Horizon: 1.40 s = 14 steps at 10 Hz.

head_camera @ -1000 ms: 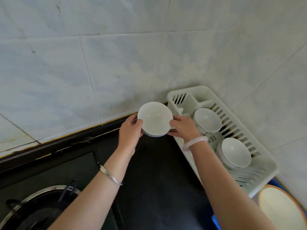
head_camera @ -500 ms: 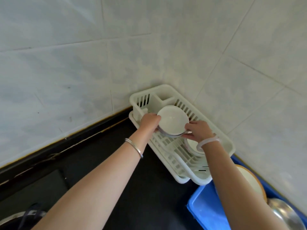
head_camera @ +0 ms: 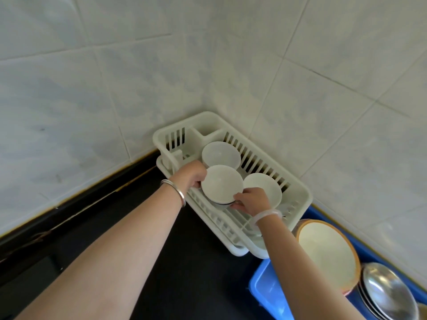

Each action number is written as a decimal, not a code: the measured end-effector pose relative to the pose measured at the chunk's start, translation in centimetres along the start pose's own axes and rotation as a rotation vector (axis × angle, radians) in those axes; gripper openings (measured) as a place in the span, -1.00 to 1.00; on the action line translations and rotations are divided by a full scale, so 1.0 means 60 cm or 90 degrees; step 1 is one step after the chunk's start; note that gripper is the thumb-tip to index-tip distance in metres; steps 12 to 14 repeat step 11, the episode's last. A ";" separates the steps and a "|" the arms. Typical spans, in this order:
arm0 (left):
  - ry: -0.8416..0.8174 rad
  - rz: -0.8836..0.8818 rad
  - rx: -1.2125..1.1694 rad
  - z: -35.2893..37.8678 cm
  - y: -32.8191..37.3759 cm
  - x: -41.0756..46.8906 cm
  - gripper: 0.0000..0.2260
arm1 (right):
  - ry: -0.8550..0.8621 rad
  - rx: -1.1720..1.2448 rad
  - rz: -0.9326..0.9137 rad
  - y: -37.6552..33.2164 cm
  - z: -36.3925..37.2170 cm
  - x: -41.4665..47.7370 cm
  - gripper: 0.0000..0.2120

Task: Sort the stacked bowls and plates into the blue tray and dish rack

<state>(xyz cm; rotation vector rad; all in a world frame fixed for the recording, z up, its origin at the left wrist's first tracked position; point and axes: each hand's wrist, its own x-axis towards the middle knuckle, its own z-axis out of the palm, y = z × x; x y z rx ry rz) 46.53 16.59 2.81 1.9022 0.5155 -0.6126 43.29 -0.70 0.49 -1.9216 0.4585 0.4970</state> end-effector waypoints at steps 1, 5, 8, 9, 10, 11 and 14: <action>-0.018 -0.010 0.048 -0.002 -0.002 0.012 -0.64 | -0.002 0.006 0.012 0.007 0.003 0.002 -0.95; -0.043 -0.003 0.205 0.007 0.001 0.039 -0.68 | 0.005 0.049 0.045 0.025 0.011 0.004 -0.87; 0.063 0.069 0.208 0.023 0.001 0.018 -0.75 | -0.033 0.095 0.133 0.018 0.011 -0.021 -0.82; 0.099 0.106 0.243 0.031 -0.001 0.006 -0.76 | -0.044 0.110 0.142 0.009 0.012 -0.035 -0.81; 0.132 0.116 0.187 0.030 0.004 -0.011 -0.80 | -0.038 0.129 0.119 -0.005 0.004 -0.066 -0.79; 0.191 0.153 0.137 0.032 -0.002 -0.026 -0.70 | 0.003 0.229 -0.010 -0.030 -0.034 -0.100 -0.81; 0.191 0.153 0.137 0.032 -0.002 -0.026 -0.70 | 0.003 0.229 -0.010 -0.030 -0.034 -0.100 -0.81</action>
